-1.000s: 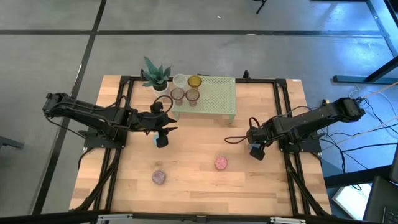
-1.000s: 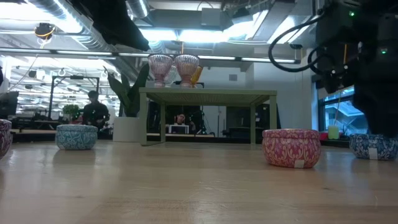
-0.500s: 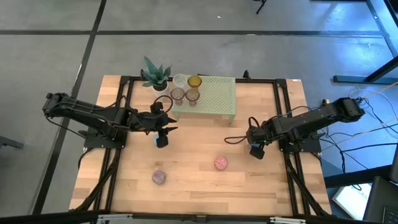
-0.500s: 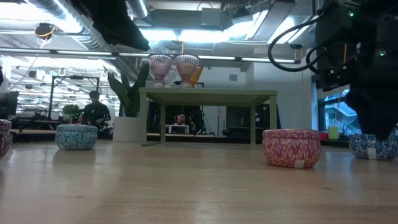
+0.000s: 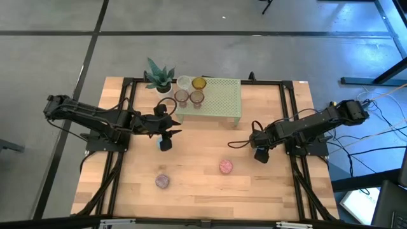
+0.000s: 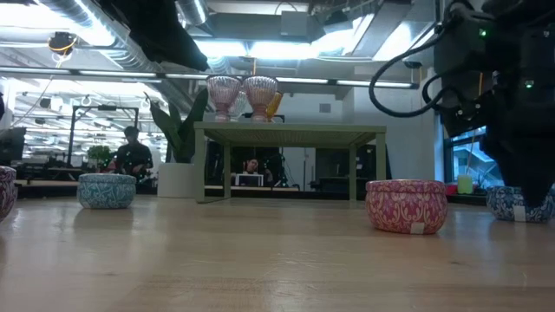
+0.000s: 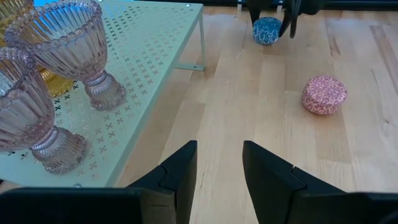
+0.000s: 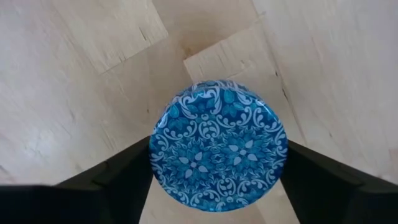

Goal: Pick & Place candle stick holders
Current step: Put the blue scented candle on the shelf

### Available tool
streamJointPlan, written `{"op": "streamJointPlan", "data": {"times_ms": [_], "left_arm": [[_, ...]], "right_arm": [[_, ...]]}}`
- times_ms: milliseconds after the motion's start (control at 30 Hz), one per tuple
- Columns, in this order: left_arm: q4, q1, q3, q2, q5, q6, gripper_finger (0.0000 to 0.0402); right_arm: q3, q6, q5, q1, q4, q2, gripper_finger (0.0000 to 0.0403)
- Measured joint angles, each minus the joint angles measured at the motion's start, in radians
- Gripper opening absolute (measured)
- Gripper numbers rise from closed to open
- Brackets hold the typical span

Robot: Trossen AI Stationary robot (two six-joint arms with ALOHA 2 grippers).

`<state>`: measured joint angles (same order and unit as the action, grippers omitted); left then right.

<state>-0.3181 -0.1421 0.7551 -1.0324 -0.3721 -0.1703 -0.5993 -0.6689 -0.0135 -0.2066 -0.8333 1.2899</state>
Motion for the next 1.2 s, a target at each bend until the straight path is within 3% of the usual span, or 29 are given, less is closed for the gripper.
{"op": "streamJointPlan", "data": {"times_ms": [533,767,933,1200], "left_arm": [[0.000,0.000,0.000,0.000,0.000,0.000,0.0125],[0.000,0.000,0.000,0.000,0.000,0.000,0.0125],[0.000,0.000,0.000,0.000,0.000,0.000,0.0125],[0.002,0.000,0.000,0.000,0.000,0.000,0.0125]], "right_arm": [[-0.078,0.023,0.080,0.000,-0.008,0.006,0.0300],[-0.192,0.030,0.116,0.000,-0.011,0.005,0.0306],[-0.329,0.129,0.113,0.000,-0.040,0.005,0.0305],[-0.576,0.353,-0.081,0.054,-0.065,0.005,0.0308]]}}
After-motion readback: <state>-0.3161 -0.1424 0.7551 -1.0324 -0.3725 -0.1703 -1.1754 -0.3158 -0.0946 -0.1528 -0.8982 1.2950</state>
